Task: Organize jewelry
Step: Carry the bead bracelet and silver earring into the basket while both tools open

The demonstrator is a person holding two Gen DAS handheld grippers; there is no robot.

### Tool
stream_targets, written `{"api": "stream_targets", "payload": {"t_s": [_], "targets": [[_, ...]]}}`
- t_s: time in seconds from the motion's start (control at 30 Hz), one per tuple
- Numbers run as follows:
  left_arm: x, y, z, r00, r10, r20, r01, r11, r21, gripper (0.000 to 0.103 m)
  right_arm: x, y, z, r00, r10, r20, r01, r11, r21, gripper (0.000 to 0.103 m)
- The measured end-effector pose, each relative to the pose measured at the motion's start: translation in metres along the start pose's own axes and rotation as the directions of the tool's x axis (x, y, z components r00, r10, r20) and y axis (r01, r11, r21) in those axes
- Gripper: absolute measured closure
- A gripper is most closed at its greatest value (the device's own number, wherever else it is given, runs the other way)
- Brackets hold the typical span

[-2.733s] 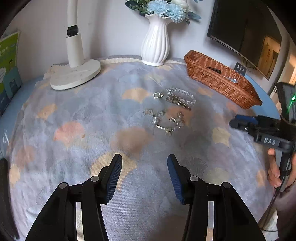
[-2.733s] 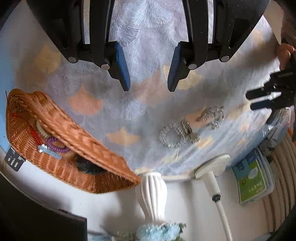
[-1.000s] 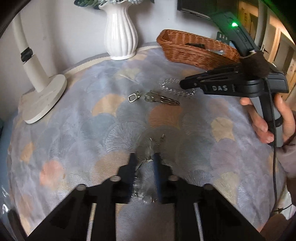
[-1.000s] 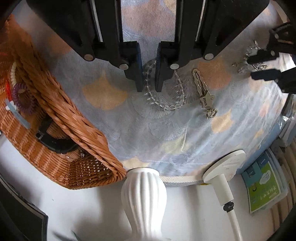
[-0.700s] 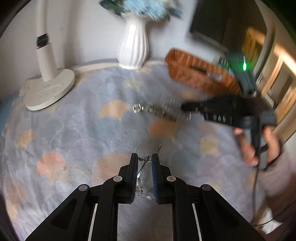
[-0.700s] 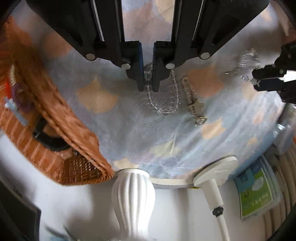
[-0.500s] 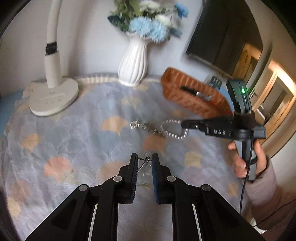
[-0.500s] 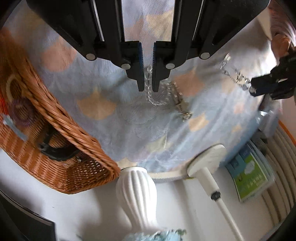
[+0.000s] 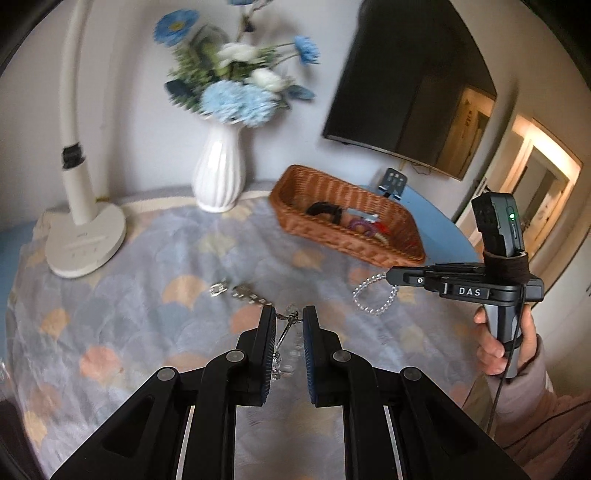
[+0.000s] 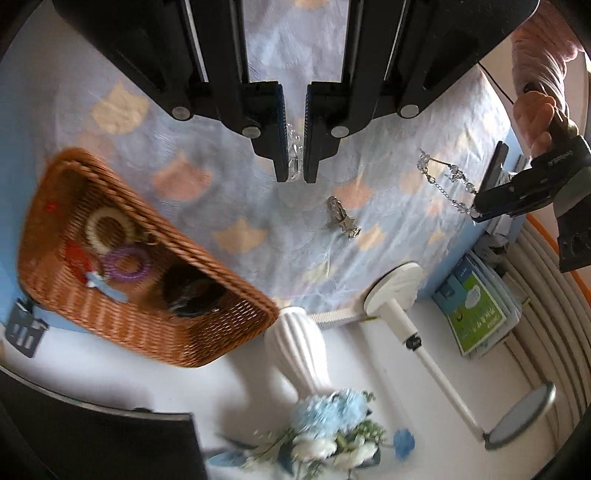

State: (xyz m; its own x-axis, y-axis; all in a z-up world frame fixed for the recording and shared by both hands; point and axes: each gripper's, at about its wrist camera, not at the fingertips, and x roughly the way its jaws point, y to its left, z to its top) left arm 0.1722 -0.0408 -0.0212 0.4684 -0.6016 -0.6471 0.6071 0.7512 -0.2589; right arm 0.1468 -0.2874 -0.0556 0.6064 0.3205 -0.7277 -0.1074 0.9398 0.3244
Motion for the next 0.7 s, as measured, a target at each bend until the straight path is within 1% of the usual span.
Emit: {"api": "stream_targets", "payload": {"t_s": [0.2, 0.33, 0.4, 0.57, 0.63, 0.7], "targets": [[0.011, -0.030, 0.021, 1.000, -0.019, -0.001, 0.019, 0.999, 0.049, 0.088, -0.041, -0.018, 0.007, 0.997, -0.032, 0.068, 0.032, 0.999, 0.009, 0.094], [0.030, -0.049, 0.052, 1.000, -0.031, -0.003, 0.031, 0.996, 0.085, 0.088, -0.063, -0.033, 0.025, 0.991, -0.076, 0.111, 0.076, 0.997, 0.011, 0.094], [0.044, -0.058, 0.071, 0.999, -0.038, -0.003, 0.039, 0.994, 0.103, 0.088, -0.071, -0.039, 0.041, 0.983, -0.117, 0.142, 0.118, 0.993, 0.004, 0.094], [0.087, -0.072, 0.123, 0.999, -0.053, -0.002, 0.052, 0.990, 0.133, 0.088, -0.069, -0.060, 0.082, 0.966, -0.183, 0.182, 0.183, 0.983, 0.016, 0.094], [0.106, -0.076, 0.141, 0.999, -0.050, -0.003, 0.050, 0.988, 0.144, 0.088, -0.057, -0.069, 0.099, 0.952, -0.237, 0.191, 0.237, 0.971, 0.024, 0.094], [0.128, -0.080, 0.157, 0.998, -0.067, -0.011, 0.068, 0.985, 0.158, 0.088, -0.044, -0.077, 0.109, 0.946, -0.264, 0.191, 0.264, 0.964, 0.025, 0.094]]}}
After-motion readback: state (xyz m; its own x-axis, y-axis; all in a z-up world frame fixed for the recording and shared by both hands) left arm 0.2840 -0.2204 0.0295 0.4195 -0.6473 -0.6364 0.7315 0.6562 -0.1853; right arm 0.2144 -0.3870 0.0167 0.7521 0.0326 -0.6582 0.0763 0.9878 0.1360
